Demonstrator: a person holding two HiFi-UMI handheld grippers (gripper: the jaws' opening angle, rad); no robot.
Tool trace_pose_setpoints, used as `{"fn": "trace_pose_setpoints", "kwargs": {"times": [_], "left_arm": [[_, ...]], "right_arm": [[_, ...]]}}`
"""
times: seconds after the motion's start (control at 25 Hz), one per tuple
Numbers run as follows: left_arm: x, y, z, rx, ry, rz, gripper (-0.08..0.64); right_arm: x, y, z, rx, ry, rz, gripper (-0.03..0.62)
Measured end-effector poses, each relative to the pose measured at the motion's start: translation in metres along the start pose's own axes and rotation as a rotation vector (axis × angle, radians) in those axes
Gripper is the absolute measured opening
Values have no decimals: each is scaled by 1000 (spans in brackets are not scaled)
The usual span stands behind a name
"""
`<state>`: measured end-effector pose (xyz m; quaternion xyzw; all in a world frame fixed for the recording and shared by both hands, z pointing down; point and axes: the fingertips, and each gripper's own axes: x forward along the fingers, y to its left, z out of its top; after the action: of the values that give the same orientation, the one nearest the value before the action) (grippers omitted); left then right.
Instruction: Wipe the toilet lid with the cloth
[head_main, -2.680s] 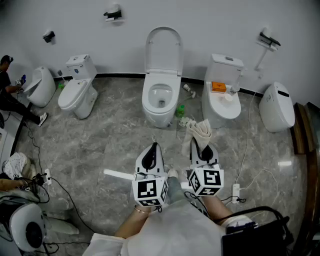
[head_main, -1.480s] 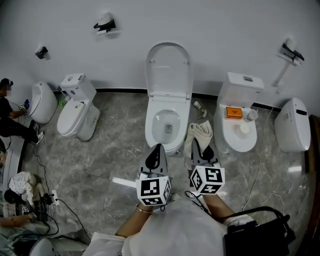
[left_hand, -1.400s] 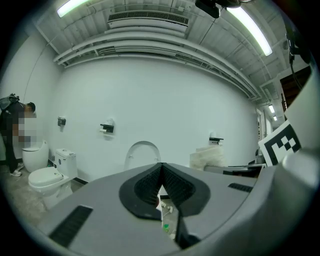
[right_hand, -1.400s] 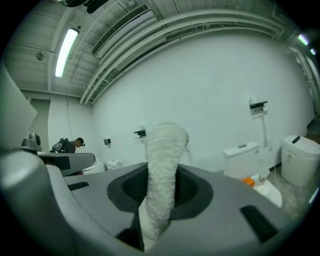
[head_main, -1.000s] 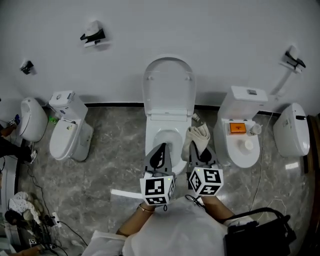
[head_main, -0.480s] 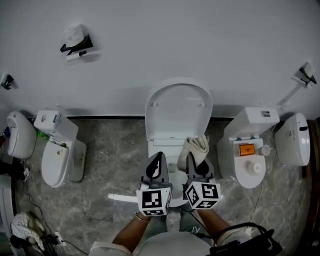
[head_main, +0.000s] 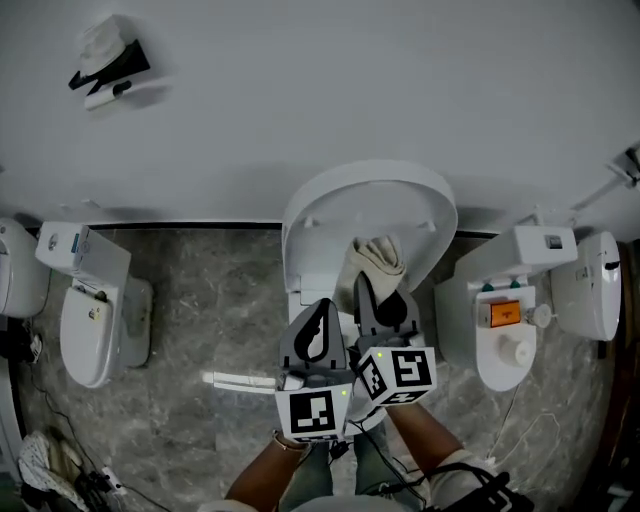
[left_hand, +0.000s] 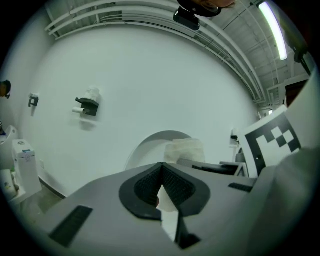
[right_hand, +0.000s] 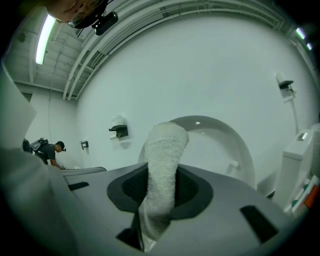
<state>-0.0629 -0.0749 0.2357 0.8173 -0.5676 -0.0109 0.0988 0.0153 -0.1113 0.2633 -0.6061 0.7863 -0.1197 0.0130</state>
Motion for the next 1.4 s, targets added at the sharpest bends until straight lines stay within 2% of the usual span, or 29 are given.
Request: {"fn": "trace_pose_setpoints", "kwargs": {"times": [0.36,0.56,0.8,1.04,1.16,1.28,1.4], "left_arm": [[58,66,6,48,-18,30,12],[82,80,5,22,-41,40,11],[102,51,-5,-8,-11,14,11],[125,-8,-12,-16,3,-54,11],[131,-35,-12,-1,19,-91,11],[133,-50,-9,1,20,-111,12],[128,-45,-4,-8,7,-98,12]], "right_arm": [[99,31,11,-30,-46,64,101],[121,28,7,-53,-45,91,101],[113,-26,8,-129,-36,16,101],[78,-115,21,-114,-39,-178,101],[67,-146,27,-82,-20,-255,101],[61,-158,24,-86,4,-277,101],[57,-154,23,-82,-8,-256,101]]}}
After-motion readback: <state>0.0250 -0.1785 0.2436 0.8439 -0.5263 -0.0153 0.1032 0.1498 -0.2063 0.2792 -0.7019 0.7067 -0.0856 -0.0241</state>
